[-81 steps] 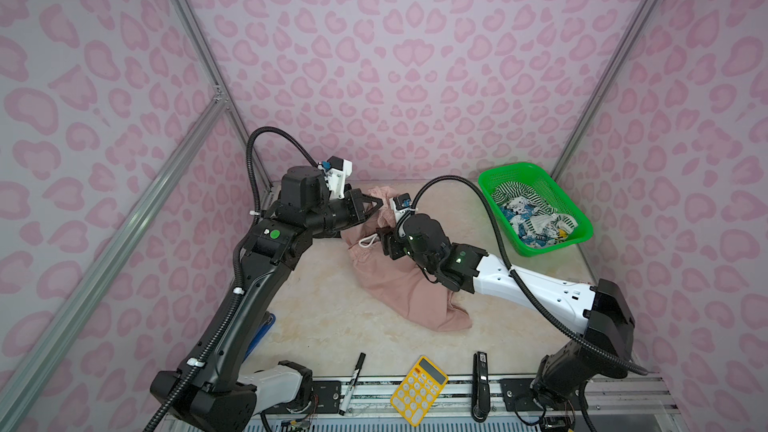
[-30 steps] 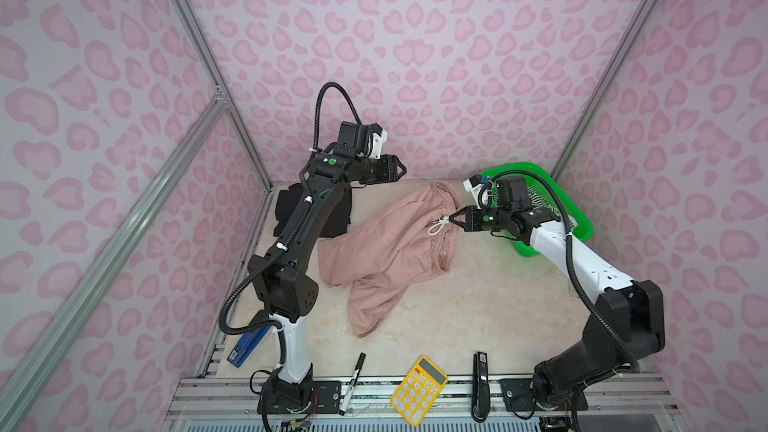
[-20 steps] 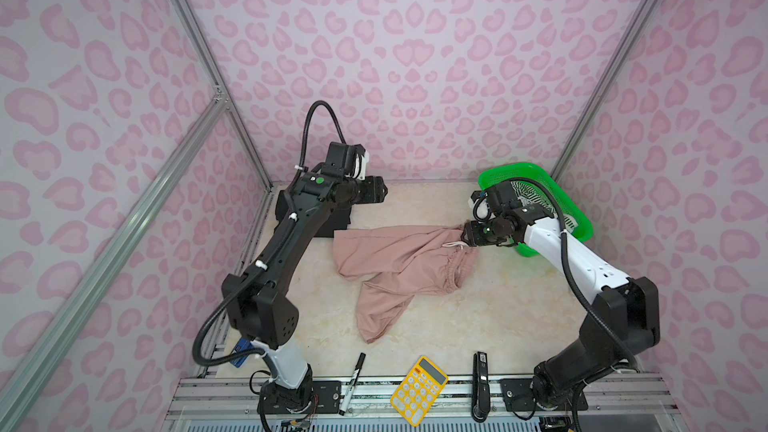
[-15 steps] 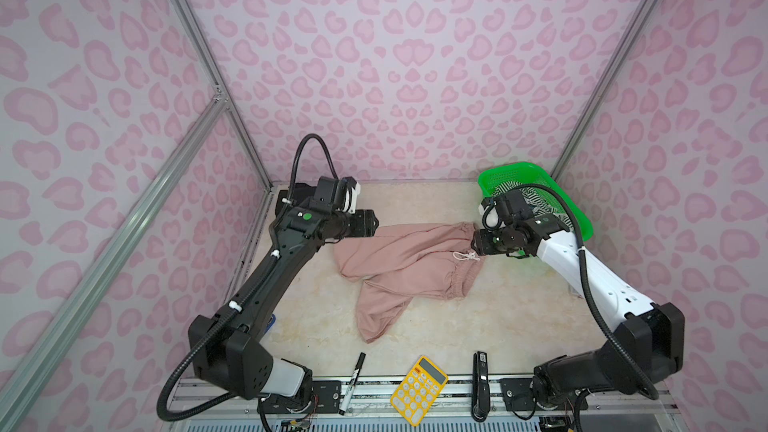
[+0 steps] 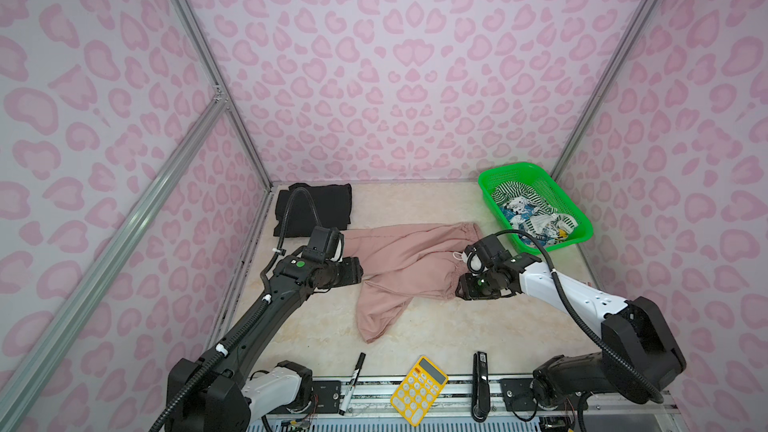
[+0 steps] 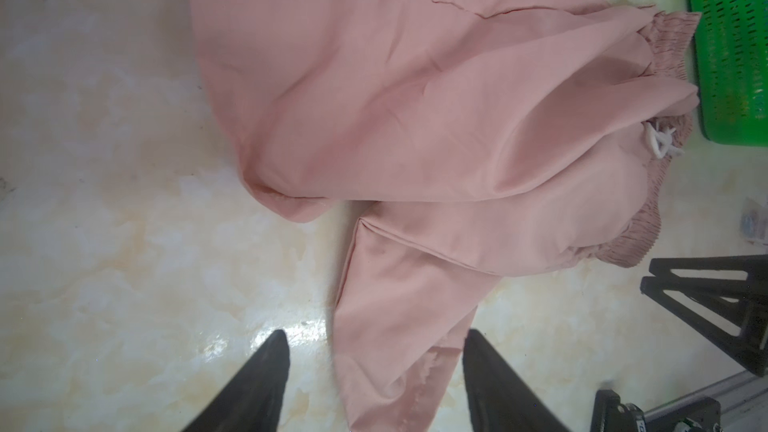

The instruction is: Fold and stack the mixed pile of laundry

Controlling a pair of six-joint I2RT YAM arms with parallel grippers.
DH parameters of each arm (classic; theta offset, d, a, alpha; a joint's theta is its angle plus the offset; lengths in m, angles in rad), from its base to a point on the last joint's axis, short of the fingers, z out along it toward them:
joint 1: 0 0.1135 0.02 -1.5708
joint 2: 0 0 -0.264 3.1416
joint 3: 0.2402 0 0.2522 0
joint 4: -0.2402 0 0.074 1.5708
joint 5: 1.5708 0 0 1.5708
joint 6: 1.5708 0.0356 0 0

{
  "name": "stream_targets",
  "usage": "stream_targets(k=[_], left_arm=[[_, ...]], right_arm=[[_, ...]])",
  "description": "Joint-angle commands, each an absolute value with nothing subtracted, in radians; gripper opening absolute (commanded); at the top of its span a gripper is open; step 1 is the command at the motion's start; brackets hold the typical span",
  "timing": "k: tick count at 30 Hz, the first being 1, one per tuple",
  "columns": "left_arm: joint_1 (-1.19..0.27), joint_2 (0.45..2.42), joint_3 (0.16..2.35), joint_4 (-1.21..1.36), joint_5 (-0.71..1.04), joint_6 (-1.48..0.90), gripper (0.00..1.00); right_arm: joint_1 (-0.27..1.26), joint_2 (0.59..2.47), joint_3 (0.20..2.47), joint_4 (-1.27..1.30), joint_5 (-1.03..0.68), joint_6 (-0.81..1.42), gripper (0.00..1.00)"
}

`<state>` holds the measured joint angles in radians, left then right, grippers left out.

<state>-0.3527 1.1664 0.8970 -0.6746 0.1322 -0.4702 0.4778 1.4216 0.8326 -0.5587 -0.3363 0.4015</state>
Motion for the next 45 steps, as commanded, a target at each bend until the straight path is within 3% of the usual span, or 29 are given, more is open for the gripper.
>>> stream_targets(k=[1,5,11,19,23,27,31,39,43,45], left_arm=[[-0.351,1.153,0.874,-0.652,0.121,-0.487,0.68],[-0.352,1.139,0.834,-0.636,0.138,-0.498,0.68],[-0.352,1.125,0.809,-0.633,0.128,-0.504,0.68],[-0.353,1.117,0.836,-0.638,0.15,-0.473,0.68],[-0.356,1.112,0.842,-0.633,0.17,-0.456,0.68],[-0.358,1.096,0.841,-0.642,0.172,-0.451,0.68],[-0.359,1.086,0.833,-0.65,0.18,-0.447,0.68],[-0.363,1.065,0.801,-0.662,0.175,-0.451,0.69],[-0.365,1.061,0.786,-0.658,0.179,-0.457,0.68],[-0.365,1.061,0.782,-0.657,0.179,-0.457,0.68]], right_arm=[[0.494,1.451,0.825,-0.43,-0.351,0.433,0.49],[0.496,1.531,0.867,-0.437,-0.304,0.42,0.38],[0.494,1.526,0.948,-0.543,-0.283,0.372,0.0],[0.312,1.321,0.854,-0.686,-0.306,0.325,0.0],[0.245,1.341,0.773,-0.706,-0.31,0.319,0.19],[0.246,1.316,0.72,-0.656,-0.315,0.388,0.49],[0.243,1.284,0.692,-0.598,-0.316,0.447,0.66],[0.222,1.286,0.641,-0.538,-0.291,0.485,0.78],[0.186,1.297,0.6,-0.462,-0.331,0.499,0.78],[0.169,1.302,0.582,-0.411,-0.373,0.51,0.72]])
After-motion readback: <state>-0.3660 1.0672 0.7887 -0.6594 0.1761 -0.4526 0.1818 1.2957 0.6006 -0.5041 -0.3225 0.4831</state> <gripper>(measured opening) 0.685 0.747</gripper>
